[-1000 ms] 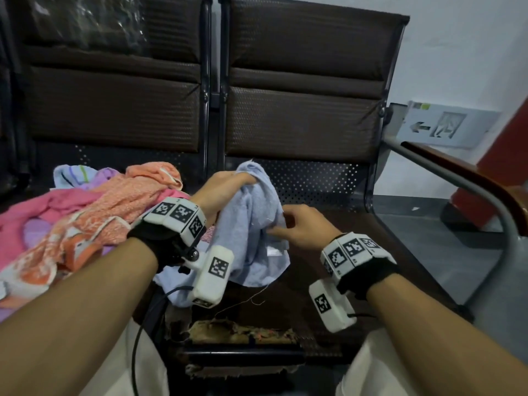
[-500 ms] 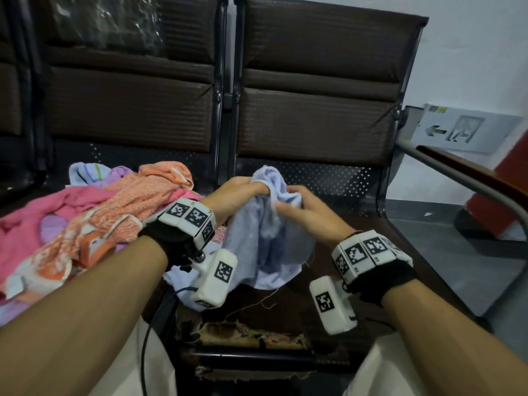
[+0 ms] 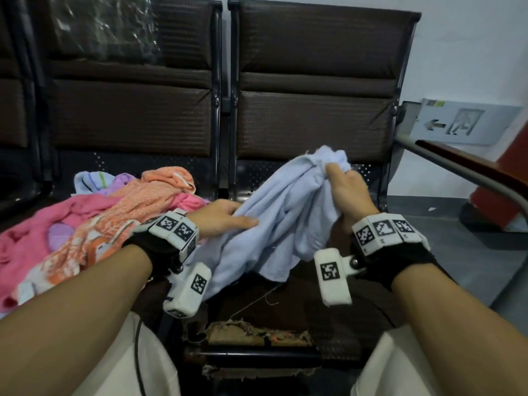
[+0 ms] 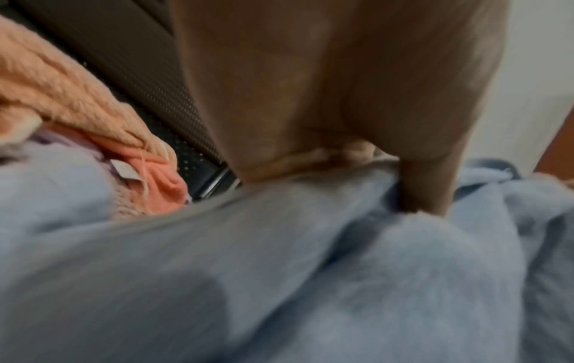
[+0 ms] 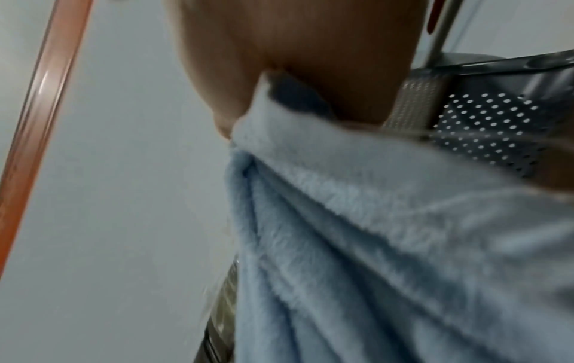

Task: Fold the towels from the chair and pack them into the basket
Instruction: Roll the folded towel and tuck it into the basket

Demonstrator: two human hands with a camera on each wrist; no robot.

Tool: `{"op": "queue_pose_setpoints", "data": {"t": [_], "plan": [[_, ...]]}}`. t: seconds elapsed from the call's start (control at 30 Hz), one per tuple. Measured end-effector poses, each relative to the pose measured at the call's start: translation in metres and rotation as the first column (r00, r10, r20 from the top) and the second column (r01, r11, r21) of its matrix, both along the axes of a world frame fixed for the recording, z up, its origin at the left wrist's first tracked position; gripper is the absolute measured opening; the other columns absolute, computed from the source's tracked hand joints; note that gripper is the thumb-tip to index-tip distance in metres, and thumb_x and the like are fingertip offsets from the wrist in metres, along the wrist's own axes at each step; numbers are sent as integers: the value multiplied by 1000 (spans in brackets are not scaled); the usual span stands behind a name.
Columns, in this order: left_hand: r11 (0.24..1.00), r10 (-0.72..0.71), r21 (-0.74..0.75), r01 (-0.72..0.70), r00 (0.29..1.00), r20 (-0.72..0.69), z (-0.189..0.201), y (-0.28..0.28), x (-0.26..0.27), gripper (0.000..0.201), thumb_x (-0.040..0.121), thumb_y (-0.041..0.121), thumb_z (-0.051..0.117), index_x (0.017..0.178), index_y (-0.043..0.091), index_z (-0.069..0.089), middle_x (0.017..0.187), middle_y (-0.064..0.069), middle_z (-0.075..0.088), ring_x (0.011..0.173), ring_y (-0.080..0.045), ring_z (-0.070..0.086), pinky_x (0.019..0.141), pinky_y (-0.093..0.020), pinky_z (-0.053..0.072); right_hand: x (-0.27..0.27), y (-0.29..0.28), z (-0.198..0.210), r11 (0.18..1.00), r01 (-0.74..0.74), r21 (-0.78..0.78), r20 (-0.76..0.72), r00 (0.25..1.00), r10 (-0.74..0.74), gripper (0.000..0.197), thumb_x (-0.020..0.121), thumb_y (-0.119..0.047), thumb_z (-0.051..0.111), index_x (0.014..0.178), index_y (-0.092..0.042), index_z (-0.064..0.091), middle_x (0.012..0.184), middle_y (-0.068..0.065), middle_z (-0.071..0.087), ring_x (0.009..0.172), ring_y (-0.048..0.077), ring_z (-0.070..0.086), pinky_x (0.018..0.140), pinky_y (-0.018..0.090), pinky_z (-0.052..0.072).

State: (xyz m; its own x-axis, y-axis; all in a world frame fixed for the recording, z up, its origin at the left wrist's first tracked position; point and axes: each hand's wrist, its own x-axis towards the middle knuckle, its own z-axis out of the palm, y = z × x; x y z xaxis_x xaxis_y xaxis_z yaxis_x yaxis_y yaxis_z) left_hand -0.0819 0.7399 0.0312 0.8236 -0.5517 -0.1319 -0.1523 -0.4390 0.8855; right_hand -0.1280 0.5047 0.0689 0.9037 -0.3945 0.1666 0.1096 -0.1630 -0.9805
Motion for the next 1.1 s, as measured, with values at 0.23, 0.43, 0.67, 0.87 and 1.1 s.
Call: {"op": "queue_pose_setpoints", "data": {"t": [0.23, 0.43, 0.67, 0.87, 1.1], "plan": [[874, -14, 453, -174, 924, 381, -15, 20, 14, 34, 90, 39, 57, 61, 23, 50, 60, 4, 48, 60, -13, 46, 54, -25, 33, 3, -26, -10, 979, 183, 87, -26, 983, -182, 21, 89, -28, 58, 86, -8, 65, 87, 6, 69, 71, 9, 64, 60, 21, 48], [982, 4, 173, -74, 929, 370, -8, -3, 2, 31, 85, 47, 59, 68, 23, 67, 59, 14, 60, 55, 0, 51, 53, -15, 37, 2, -18, -29, 839, -90, -537, -232, 972, -44, 56, 77, -32, 76, 122, -8, 52, 119, 10, 59, 110, 25, 57, 80, 24, 37], [991, -92, -56, 119, 933, 347, 4, -22, -4, 13, 78, 30, 72, 66, 28, 67, 58, 14, 57, 56, 5, 48, 54, -10, 38, -7, 22, -26, 464, -521, -716, -379, 849, 368, 48, 81, -33, 72, 126, -22, 58, 113, -3, 64, 101, 12, 58, 81, 21, 40], [991, -113, -42, 131, 949, 294, 4, -15, -5, 14, 72, 25, 77, 78, 22, 65, 64, 13, 61, 59, 6, 51, 54, -8, 40, 0, 17, -26, 448, -450, -773, -359, 892, 276, 16, 91, -28, 59, 78, -19, 61, 81, 0, 62, 80, 17, 56, 64, 25, 33], [986, 147, -113, -119, 946, 289, 8, -4, 3, 29, 60, 36, 82, 71, 14, 65, 69, -2, 66, 60, -8, 57, 55, -24, 47, 4, 9, -25, 706, -220, -673, -214, 972, 99, 11, 89, -20, 55, 83, -20, 64, 87, 4, 66, 91, 22, 59, 71, 22, 34]]}}
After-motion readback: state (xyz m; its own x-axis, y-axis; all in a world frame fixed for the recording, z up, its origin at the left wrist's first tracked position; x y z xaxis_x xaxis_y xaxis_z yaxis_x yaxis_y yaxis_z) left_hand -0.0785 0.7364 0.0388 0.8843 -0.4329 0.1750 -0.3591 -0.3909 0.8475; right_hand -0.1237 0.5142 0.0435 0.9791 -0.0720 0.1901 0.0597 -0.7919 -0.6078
